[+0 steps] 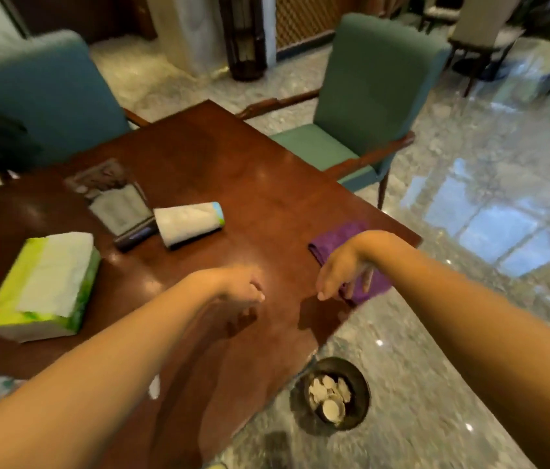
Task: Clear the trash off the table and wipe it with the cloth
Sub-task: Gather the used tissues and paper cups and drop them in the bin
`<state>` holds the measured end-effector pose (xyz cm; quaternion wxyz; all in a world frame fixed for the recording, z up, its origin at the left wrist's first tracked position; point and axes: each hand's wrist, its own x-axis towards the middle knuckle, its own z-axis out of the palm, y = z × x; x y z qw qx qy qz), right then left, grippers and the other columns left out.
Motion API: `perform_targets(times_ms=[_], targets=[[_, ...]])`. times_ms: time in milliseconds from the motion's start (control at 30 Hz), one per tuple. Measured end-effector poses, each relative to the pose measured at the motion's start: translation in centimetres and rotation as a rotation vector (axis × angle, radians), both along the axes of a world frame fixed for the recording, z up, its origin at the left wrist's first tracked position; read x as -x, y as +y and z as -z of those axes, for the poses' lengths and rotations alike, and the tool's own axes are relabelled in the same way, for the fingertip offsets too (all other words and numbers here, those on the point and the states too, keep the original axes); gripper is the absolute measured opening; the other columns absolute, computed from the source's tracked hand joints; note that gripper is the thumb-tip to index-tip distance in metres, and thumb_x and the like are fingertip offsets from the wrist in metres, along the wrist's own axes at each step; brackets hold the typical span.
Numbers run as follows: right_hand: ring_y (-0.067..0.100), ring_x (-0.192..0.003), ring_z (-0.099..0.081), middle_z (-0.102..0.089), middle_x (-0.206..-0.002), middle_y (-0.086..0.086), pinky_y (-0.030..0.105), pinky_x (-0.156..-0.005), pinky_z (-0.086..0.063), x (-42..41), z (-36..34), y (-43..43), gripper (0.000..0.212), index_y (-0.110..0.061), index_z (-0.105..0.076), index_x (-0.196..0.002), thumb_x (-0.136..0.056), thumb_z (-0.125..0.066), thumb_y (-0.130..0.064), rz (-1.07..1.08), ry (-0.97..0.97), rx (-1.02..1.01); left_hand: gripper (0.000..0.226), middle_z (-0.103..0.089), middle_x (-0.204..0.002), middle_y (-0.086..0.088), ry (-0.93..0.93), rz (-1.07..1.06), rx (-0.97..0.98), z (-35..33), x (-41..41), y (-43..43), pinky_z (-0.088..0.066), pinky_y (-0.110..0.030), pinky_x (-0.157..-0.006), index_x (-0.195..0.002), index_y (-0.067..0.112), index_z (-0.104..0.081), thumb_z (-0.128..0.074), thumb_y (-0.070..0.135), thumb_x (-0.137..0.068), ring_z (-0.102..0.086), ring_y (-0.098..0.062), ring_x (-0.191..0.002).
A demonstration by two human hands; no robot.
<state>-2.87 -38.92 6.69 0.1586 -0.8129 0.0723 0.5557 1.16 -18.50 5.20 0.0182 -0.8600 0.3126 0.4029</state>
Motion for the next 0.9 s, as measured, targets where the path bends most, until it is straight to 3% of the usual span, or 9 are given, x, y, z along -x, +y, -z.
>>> perform_targets(times_ms=[67, 133, 267, 400, 533, 667, 767, 900], targets=[[0.023, -0.116, -0.055, -0.051, -0.135, 0.005, 0.040, -0.094, -0.044, -3.1, 0.0, 2.9, 0.051, -0.016, -0.044, -0.138, -0.093, -0.054, -0.037, -0.032, -0.126, -0.004, 0.046, -0.053, -0.137, -0.008, -0.037, -0.108, 0.010, 1.2, -1.2, 2.8, -0.039, -0.024, -0.095, -0.135, 0.013, -0.045, -0.044, 0.036, -0.095, -0.051, -0.025, -0.123], [0.025, -0.121, -0.052, -0.050, -0.141, 0.006, 0.041, -0.103, -0.044, -5.8, 0.0, 5.6, 0.053, -0.016, -0.046, -0.138, -0.091, -0.055, -0.039, -0.106, -0.281, -0.010, 0.054, -0.040, -0.147, -0.009, -0.078, -0.150, 0.003, 3.3, -1.7, 4.8, -0.035, -0.031, -0.105, -0.140, 0.013, -0.035, -0.041, 0.041, -0.095, -0.040, -0.027, -0.132], [0.025, -0.141, -0.031, -0.026, -0.157, 0.005, 0.036, -0.113, -0.030, -10.3, 1.1, 10.2, 0.074, -0.015, -0.023, -0.149, -0.090, -0.056, -0.043, -0.175, -0.538, -0.045, 0.071, 0.006, -0.160, -0.001, -0.178, -0.208, 0.021, 8.9, -1.3, 7.6, -0.007, -0.053, -0.118, -0.148, 0.031, -0.004, -0.032, 0.059, -0.090, 0.006, -0.026, -0.146], [0.031, -0.143, -0.023, -0.017, -0.158, 0.010, 0.046, -0.116, -0.027, -13.8, 4.8, 12.8, 0.092, -0.016, -0.013, -0.150, -0.082, -0.064, -0.049, -0.225, -0.747, -0.018, 0.066, 0.012, -0.159, 0.004, -0.377, -0.193, 0.184, 12.8, -0.4, 9.1, 0.007, -0.050, -0.118, -0.147, 0.037, 0.003, -0.022, 0.061, -0.091, 0.016, -0.019, -0.145], [0.031, -0.148, -0.007, -0.001, -0.161, 0.012, 0.046, -0.120, -0.016, -16.3, 7.4, 14.5, 0.103, -0.014, -0.005, -0.152, -0.078, -0.069, -0.047, -0.279, -0.946, 0.017, 0.064, 0.015, -0.158, 0.006, -0.470, -0.207, 0.245, 14.2, 0.0, 9.4, 0.010, -0.050, -0.117, -0.146, 0.038, 0.005, -0.016, 0.062, -0.091, 0.021, -0.016, -0.143], [0.031, -0.146, -0.017, -0.015, -0.159, 0.011, 0.046, -0.120, -0.018, -18.5, 9.8, 15.6, 0.102, -0.012, -0.009, -0.151, -0.076, -0.073, -0.042, -0.272, -1.059, 0.049, 0.066, 0.014, -0.158, 0.006, -0.507, -0.201, 0.287, 14.6, 0.1, 9.4, 0.009, -0.050, -0.118, -0.146, 0.037, 0.004, -0.011, 0.063, -0.087, 0.020, -0.017, -0.144], [0.033, -0.126, -0.042, -0.044, -0.139, 0.012, 0.043, -0.103, -0.039, -19.2, 11.1, 15.9, 0.076, -0.009, -0.034, -0.140, -0.076, -0.071, -0.023, -0.266, -1.257, 0.081, 0.066, 0.012, -0.158, 0.006, -0.529, -0.208, 0.304, 14.9, 0.2, 9.4, 0.008, -0.050, -0.118, -0.146, 0.037, 0.003, -0.012, 0.062, -0.087, 0.019, -0.017, -0.144], [0.032, -0.119, -0.044, -0.047, -0.130, 0.012, 0.042, -0.090, -0.045, -18.5, 11.5, 15.5, 0.061, -0.009, -0.042, -0.130, -0.075, -0.068, -0.015, -0.212, -1.336, 0.078, 0.066, 0.007, -0.159, 0.005, -0.562, -0.206, 0.324, 15.0, 0.3, 9.4, 0.008, -0.049, -0.118, -0.146, 0.036, 0.000, -0.014, 0.062, -0.088, 0.015, -0.019, -0.145]])
